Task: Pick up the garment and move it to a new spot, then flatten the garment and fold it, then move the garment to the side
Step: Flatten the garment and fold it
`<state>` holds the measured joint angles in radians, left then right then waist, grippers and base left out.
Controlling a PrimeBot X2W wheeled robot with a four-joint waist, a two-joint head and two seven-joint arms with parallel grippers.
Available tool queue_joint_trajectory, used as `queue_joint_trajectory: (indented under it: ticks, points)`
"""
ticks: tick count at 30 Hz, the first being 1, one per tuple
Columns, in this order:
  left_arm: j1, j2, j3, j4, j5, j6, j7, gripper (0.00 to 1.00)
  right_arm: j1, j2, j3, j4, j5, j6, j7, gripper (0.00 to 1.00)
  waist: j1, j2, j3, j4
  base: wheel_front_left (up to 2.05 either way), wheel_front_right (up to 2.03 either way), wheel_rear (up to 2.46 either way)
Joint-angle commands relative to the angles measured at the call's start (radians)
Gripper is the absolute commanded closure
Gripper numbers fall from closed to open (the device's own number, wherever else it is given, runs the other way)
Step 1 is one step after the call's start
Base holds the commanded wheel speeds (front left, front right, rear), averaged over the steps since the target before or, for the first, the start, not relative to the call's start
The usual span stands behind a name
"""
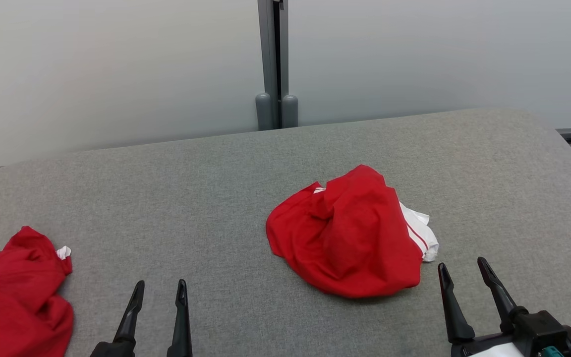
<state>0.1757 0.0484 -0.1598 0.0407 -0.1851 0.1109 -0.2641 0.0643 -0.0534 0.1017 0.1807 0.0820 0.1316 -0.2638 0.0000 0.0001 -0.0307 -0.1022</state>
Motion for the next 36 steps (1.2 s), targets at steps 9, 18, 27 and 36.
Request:
queue_joint_trajectory:
  ticks: [9,18,27,36]
  points:
    - [-0.016,0.004,0.001,0.005,0.009,-0.009,0.0,0.0,-0.008,-0.001,0.01,0.003,0.009,-0.002,-0.001,0.0,0.0,-0.0001,0.012,0.02,0.0,0.0,0.0]
    - [-0.085,0.004,-0.039,0.01,0.027,-0.012,0.0,0.0,-0.166,-0.025,-0.017,0.102,0.067,-0.002,-0.001,0.0,0.0,-0.0001,0.118,0.06,0.0,0.0,0.0]
    - [-0.17,0.004,-0.096,0.031,0.025,-0.015,0.0,0.0,-0.38,-0.071,-0.003,0.459,0.226,-0.002,-0.001,0.0,0.0,-0.0001,0.235,0.098,0.0,0.0,0.0]
    - [-0.213,0.004,-0.107,0.043,0.02,-0.008,0.0,0.0,-0.503,-0.105,0.116,0.697,0.32,-0.001,0.0,0.77,0.0,-0.0001,0.256,0.116,0.0,0.0,0.0]
